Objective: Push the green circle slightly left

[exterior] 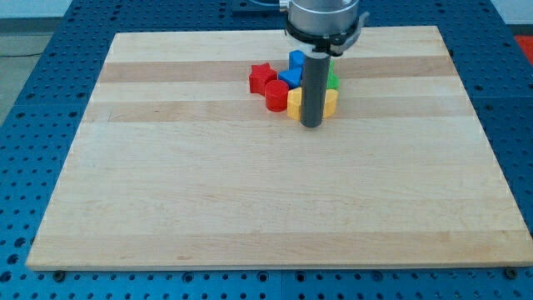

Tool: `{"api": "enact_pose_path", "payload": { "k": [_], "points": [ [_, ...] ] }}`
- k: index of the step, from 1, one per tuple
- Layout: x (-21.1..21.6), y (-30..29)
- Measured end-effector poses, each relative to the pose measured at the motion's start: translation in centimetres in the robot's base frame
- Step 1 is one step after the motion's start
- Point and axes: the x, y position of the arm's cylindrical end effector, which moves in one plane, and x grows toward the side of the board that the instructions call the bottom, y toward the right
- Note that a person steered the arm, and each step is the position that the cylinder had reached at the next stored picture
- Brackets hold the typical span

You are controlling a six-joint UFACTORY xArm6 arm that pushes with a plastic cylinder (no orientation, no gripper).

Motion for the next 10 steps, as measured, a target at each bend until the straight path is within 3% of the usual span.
{"api": "enact_pose_path", "payload": {
  "k": [2,3,5,10],
  "points": [
    [1.8,1.5],
    [4.1,6.4],
    [-0.1,7.6],
    [-1.5,5.9]
  ]
}}
